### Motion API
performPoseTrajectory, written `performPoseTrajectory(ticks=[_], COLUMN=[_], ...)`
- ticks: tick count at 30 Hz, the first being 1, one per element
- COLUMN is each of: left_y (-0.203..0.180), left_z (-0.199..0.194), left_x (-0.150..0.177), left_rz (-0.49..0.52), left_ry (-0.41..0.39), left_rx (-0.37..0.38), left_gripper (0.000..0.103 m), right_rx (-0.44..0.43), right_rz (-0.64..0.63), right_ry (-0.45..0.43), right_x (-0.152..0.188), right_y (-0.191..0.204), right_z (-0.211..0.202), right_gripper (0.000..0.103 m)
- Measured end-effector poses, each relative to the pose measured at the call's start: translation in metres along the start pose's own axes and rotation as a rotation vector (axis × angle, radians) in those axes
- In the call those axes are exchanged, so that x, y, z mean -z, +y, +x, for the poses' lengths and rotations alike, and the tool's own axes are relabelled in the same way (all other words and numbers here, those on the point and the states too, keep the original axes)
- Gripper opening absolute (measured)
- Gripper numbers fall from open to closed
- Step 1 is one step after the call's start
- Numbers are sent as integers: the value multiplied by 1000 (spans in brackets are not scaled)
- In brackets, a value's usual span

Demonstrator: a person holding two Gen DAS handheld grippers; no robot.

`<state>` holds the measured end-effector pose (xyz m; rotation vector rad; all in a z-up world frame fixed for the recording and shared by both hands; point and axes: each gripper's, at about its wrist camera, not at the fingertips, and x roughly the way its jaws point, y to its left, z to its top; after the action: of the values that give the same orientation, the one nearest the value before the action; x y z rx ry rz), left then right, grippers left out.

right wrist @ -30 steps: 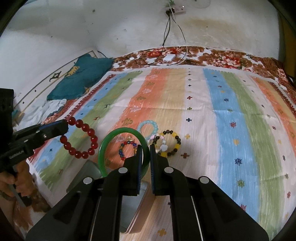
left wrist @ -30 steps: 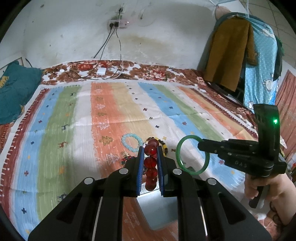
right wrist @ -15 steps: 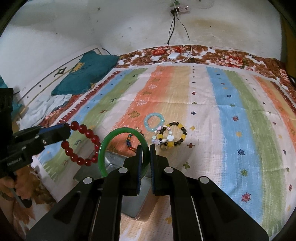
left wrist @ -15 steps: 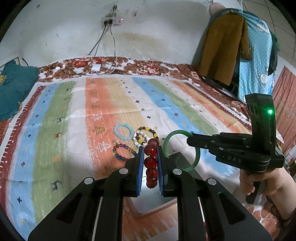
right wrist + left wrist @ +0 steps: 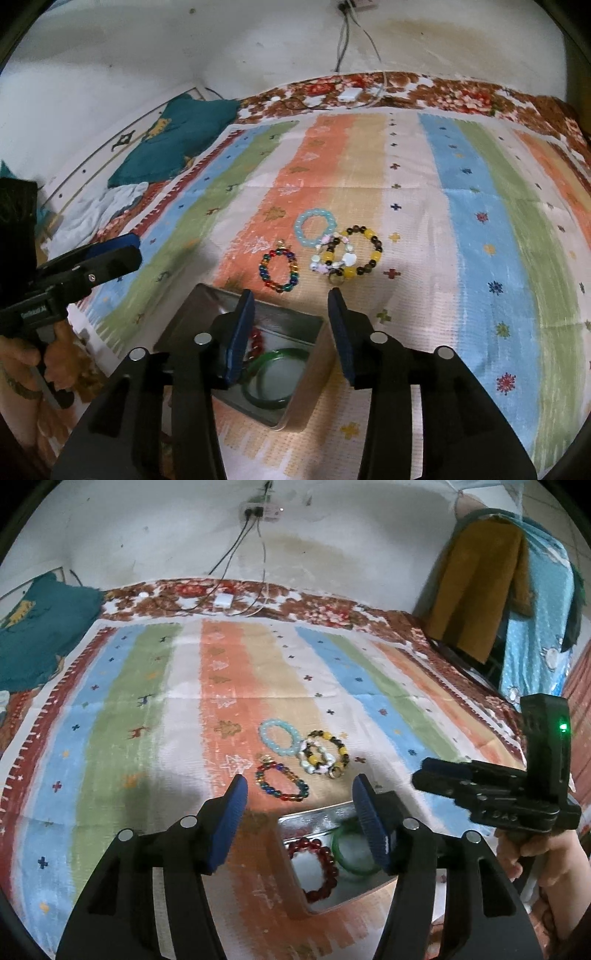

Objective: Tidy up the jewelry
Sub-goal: 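Open both tools to drop the red bracelet and green bangle into the tin, then move both tools back toward the remaining bracelets on the cover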

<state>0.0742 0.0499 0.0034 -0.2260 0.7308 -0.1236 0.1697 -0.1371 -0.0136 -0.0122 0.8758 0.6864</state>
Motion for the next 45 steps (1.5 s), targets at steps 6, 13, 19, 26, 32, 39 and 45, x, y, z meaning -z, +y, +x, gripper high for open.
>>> performPoseTrajectory(ticks=[6,13,19,26,32,39,45], left_y=[9,20,27,32,36,37,40], left_z=[17,34,48,66,84,104,119], left_x=[-6,-13,-16,-17,-20,-24,-24], left_rz=[-8,-37,-33,-43,-51,-53,-51], left_ry=[40,76,119,183,235,281,319], left_rx=[-18,-15,-27,-8,7,20,18], left_gripper=[66,67,69,71,71,71,72], right_rx=[14,1,-1,7,19,32,40], right_rz=[43,73,83,90,98,97,105], right_ry=[0,5,15,39,71,107,137], right_x=[-6,-15,-22,-31,-35,-41,-46], right_y=[-16,-27,-33,-40,-48,-56,-64], right_z=[3,10,17,32,47,64,78], right_gripper=[56,60,62,62,62,62,62])
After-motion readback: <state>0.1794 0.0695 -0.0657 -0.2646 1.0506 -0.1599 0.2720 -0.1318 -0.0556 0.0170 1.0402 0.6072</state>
